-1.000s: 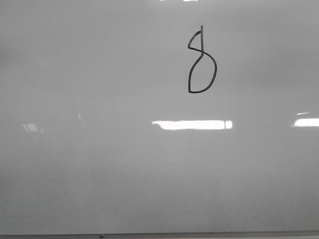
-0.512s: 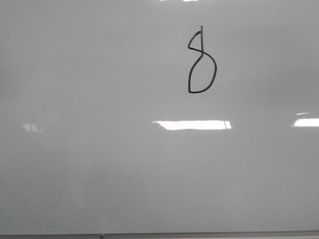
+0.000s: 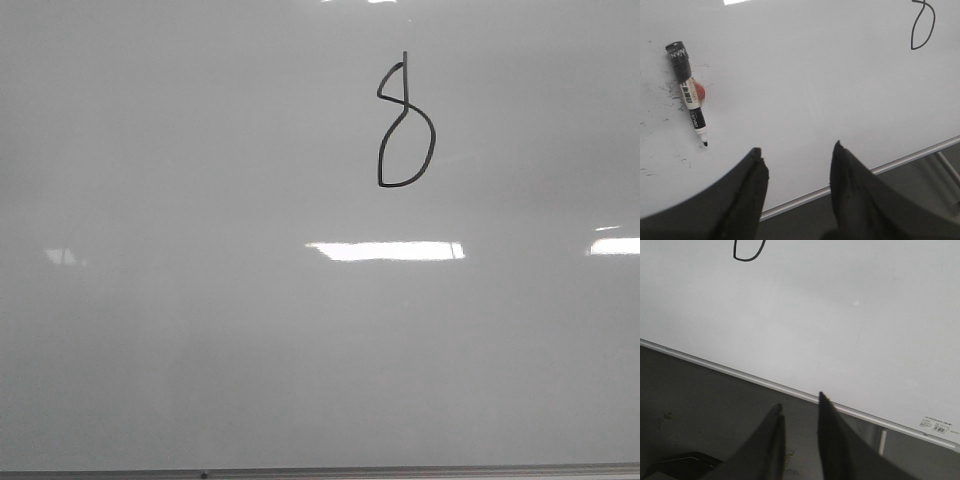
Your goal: Write number 8 on whiteboard
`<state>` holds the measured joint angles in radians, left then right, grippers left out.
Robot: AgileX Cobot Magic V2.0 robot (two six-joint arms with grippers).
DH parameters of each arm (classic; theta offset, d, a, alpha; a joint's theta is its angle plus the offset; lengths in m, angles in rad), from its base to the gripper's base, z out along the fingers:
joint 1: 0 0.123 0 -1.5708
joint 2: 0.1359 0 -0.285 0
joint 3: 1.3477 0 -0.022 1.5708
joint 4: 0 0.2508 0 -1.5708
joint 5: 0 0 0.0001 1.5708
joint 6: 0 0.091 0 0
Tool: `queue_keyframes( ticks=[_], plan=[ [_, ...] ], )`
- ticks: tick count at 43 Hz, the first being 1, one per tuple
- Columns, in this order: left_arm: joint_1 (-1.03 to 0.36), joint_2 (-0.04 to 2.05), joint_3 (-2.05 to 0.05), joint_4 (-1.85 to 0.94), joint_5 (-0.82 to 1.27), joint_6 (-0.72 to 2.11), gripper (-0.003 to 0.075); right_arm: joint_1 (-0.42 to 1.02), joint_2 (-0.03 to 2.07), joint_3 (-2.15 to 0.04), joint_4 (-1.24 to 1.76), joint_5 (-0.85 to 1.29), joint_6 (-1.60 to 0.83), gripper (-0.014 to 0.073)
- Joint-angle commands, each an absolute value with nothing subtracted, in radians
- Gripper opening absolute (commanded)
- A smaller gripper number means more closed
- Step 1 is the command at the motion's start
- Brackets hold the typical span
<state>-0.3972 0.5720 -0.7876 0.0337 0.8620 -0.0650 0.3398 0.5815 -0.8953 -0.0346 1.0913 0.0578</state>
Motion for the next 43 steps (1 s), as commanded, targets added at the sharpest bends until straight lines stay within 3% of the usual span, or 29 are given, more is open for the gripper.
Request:
queue_keyframes(
  ticks=[1,5,11,37,43],
  plan=[
    [-0.408,0.578,-0.815,0.019,0.792,-0.072,0.0182,0.334,0.583,-0.92,-0.053,1.039,0.052,0.0008],
    [-0.408,0.578,-0.815,0.008,0.792,-0.072,0.0094,0.334,0.583,-0.92,-0.053,1.039,0.052,-0.0069],
    [-0.408,0.578,-0.815,0.0,0.777,-0.073,-0.0021,0.334,0.583,-0.92,-0.053,1.032,0.052,-0.0069],
    [-0.408,0.569,-0.807,0.0,0.759,-0.073,-0.0021,0.334,0.583,-0.92,-0.053,1.032,0.052,-0.0069],
    [-0.338,0.504,-0.744,0.016,0.697,-0.056,-0.002,0.334,0.583,-0.92,-0.053,1.033,0.052,-0.0069]
  ],
)
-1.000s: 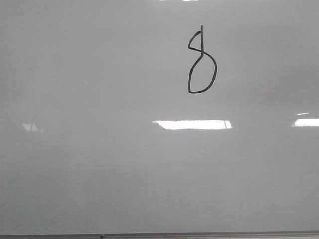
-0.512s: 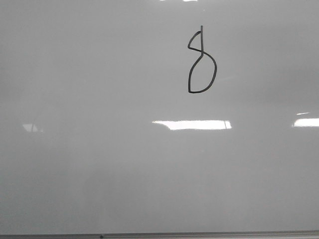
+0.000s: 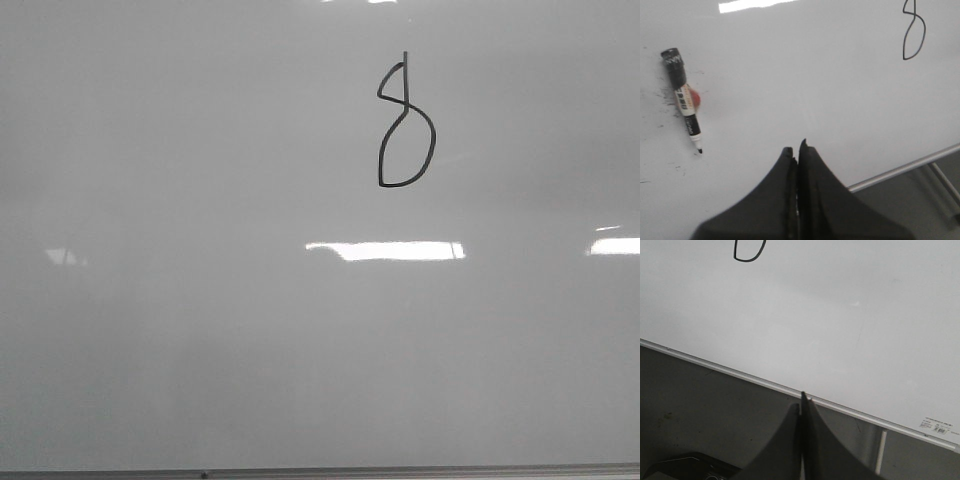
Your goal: Write number 8 on whiteboard
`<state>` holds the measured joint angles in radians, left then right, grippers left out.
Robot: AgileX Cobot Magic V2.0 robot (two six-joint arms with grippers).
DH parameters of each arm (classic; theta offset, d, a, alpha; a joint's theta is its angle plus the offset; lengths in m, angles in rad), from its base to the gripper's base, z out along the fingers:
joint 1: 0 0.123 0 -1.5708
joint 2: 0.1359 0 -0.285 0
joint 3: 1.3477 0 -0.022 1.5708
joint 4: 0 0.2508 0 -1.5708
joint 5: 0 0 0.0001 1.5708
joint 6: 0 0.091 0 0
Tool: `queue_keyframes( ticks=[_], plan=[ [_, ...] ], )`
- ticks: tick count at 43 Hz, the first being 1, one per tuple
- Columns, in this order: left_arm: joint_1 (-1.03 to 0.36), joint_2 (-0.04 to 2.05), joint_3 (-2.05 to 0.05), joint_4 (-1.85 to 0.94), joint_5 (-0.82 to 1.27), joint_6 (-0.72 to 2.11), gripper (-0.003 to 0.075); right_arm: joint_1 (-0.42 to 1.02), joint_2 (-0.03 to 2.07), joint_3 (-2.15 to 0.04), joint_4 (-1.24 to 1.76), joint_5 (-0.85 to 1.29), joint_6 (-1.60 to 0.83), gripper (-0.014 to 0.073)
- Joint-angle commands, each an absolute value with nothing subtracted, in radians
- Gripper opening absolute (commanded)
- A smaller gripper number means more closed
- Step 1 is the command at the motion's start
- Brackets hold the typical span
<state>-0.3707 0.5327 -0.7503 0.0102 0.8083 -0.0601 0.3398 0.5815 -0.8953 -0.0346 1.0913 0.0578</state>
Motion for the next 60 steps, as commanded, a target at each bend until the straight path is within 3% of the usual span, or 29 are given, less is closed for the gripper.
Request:
queue_keyframes(
  ticks=[1,11,22,35,60],
  plan=[
    [-0.319,0.485,-0.725,0.014,0.661,-0.056,-0.002,0.334,0.583,-0.92,-0.053,1.033,0.052,-0.0069],
    [-0.17,0.268,-0.391,0.0,0.271,-0.056,-0.0021,0.334,0.583,-0.92,-0.053,1.036,0.052,-0.0069],
    [-0.07,0.05,-0.096,0.0,0.0,-0.056,-0.0021,0.334,0.583,-0.92,-0.053,1.036,0.052,-0.0069],
    [-0.022,-0.018,0.021,0.0,-0.094,-0.056,-0.0021,0.334,0.583,-0.92,-0.053,1.036,0.052,-0.0069],
    [0.022,-0.022,0.02,0.0,-0.092,-0.056,-0.0021,0.334,0.583,-0.92,-0.053,1.039,0.052,-0.0069]
  ],
)
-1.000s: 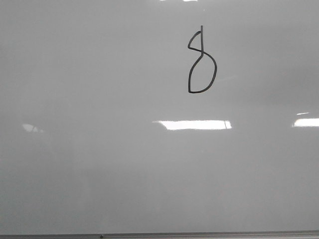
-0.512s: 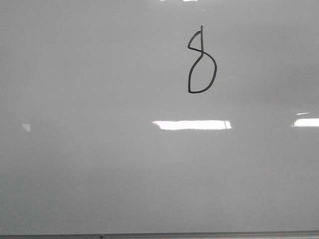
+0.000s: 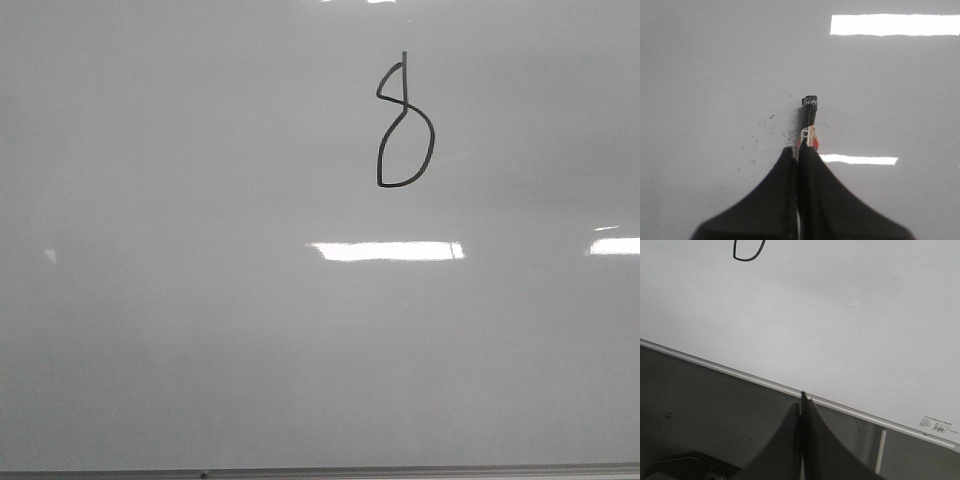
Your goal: Write number 8 on whiteboard
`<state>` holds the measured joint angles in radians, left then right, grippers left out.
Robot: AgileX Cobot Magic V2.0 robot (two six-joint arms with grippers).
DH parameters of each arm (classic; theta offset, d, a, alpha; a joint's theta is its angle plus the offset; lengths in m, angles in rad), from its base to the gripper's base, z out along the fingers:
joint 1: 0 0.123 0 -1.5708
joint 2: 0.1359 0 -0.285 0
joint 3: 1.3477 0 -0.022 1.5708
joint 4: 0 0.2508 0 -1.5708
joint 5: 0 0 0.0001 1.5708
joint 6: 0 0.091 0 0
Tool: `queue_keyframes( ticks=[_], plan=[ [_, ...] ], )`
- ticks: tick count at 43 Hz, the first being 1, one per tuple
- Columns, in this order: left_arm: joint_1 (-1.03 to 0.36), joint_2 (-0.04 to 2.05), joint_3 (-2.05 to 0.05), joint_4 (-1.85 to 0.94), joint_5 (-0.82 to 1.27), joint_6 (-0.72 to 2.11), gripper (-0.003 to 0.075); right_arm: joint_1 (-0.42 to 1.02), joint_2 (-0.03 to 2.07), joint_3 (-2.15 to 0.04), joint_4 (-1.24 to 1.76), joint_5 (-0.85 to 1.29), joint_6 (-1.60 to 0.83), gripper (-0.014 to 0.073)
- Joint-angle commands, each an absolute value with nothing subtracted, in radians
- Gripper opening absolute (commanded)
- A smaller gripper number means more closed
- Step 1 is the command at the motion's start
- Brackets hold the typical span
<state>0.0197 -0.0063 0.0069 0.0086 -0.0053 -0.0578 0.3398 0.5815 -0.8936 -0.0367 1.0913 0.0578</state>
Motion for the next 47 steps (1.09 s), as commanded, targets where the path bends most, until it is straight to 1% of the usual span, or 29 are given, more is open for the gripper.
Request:
queue_keyframes(
  ticks=[1,35,41,47],
  plan=[
    [0.022,-0.022,0.02,0.0,-0.092,-0.056,-0.0021,0.334,0.583,-0.92,-0.053,1.039,0.052,-0.0069],
    [0.022,-0.02,0.02,0.0,-0.092,-0.056,-0.0021,0.335,0.568,-0.911,-0.052,1.03,0.052,-0.0069],
    [0.022,-0.02,0.02,0.0,-0.092,-0.056,-0.0021,0.238,0.462,-0.825,-0.06,0.961,0.048,-0.0069],
    [0.022,-0.02,0.02,0.0,-0.092,-0.056,-0.0021,0.113,0.316,-0.679,-0.016,0.798,0.018,-0.0064]
  ],
)
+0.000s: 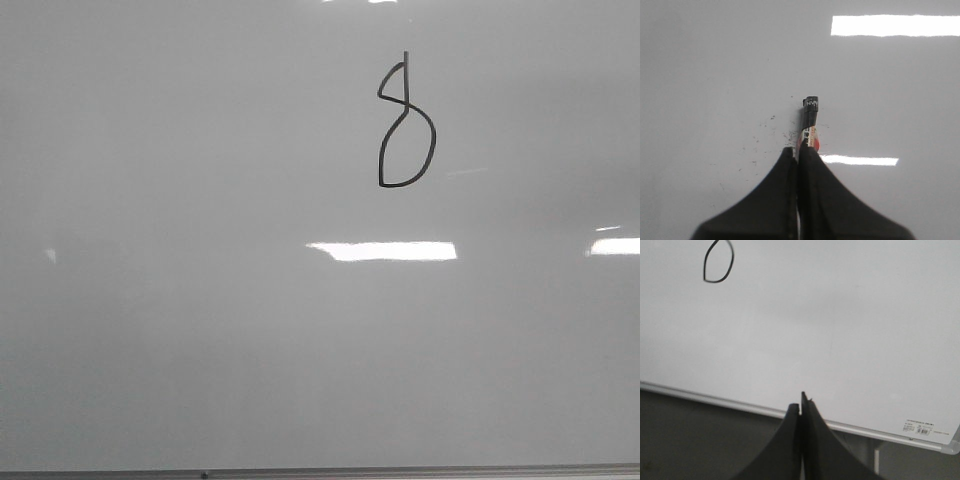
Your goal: Write number 8 on whiteboard
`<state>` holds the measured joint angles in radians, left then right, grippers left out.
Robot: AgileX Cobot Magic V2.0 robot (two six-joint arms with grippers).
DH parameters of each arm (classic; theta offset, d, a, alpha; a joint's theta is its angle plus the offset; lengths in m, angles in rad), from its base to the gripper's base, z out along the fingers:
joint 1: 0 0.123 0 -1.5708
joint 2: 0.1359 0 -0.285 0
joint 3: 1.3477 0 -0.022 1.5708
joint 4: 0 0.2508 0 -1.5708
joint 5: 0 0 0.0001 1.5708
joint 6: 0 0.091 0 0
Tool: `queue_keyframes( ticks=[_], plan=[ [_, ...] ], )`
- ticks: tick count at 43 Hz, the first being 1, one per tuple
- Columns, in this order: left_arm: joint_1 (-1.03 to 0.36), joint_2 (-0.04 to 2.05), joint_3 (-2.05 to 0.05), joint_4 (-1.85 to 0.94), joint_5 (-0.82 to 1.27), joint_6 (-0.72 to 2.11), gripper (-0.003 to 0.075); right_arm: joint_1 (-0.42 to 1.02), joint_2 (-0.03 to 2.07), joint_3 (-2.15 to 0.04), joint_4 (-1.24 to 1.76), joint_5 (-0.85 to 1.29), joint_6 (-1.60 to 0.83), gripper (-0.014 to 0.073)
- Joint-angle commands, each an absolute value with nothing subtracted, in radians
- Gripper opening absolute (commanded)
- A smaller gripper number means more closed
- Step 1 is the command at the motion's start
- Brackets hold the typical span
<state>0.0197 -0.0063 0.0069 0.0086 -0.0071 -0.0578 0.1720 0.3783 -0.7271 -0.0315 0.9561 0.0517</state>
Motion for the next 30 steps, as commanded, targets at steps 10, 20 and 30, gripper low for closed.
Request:
queue_keyframes(
  ticks=[10,20,30],
  plan=[
    [0.022,-0.02,0.02,0.0,-0.092,-0.056,-0.0021,0.018,0.119,-0.402,0.025,0.469,-0.092,-0.0069],
    [0.022,-0.02,0.02,0.0,-0.092,-0.056,-0.0021,0.015,0.014,-0.191,0.026,0.221,-0.085,-0.0069],
    [0.022,-0.02,0.02,0.0,-0.092,-0.056,-0.002,-0.016,-0.029,0.002,0.026,0.0,-0.083,-0.0069]
  ],
)
